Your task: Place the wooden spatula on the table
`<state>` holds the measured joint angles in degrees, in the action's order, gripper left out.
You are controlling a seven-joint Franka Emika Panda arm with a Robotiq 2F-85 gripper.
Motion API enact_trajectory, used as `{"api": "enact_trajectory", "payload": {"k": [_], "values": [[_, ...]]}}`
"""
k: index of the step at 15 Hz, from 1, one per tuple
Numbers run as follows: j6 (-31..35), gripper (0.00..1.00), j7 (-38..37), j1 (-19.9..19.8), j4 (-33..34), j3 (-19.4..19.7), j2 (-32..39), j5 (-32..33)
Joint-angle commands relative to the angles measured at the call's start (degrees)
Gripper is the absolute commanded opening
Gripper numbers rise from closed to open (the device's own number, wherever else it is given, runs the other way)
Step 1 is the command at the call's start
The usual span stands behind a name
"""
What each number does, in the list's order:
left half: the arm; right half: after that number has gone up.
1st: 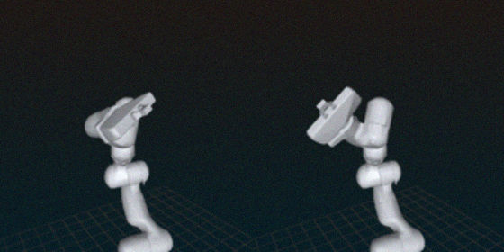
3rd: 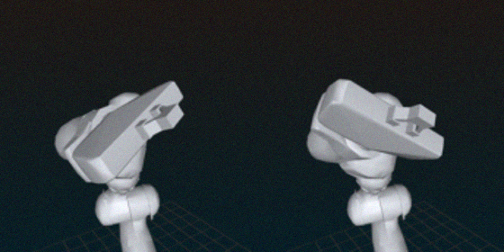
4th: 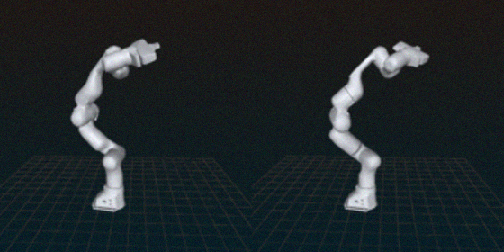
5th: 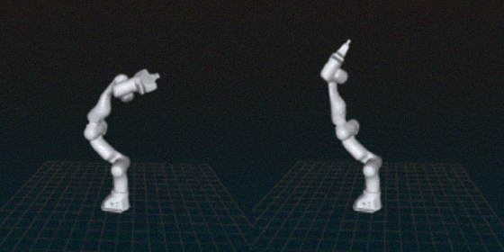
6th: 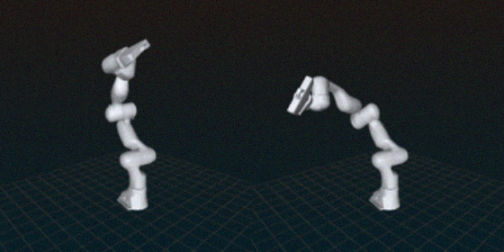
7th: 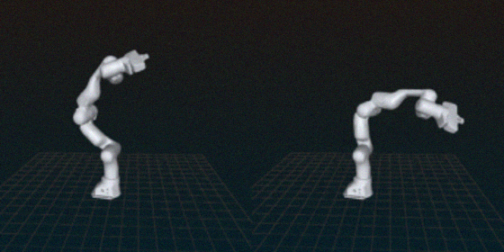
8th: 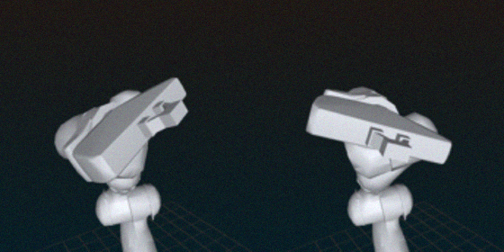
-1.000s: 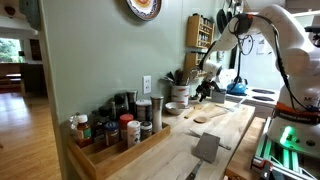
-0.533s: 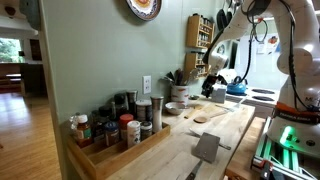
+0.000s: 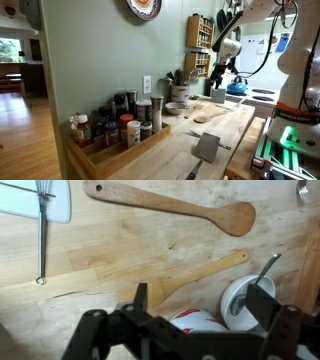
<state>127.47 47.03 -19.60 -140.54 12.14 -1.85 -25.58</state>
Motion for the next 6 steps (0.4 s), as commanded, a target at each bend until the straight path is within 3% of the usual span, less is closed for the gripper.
{"api": "enact_trajectory", "payload": {"k": [1, 2, 3, 6], "values": [[0.79, 1.0, -11.07, 2.05, -7.29, 0.76, -13.19, 7.08], [1.57, 1.0, -15.78, 2.09, -8.06, 0.35, -15.34, 9.99], [0.04, 1.0, -9.78, 3.47, -3.85, 2.38, -9.21, 6.36], [-0.01, 1.0, -11.13, 4.51, -4.36, 3.16, -11.48, 7.14]]}}
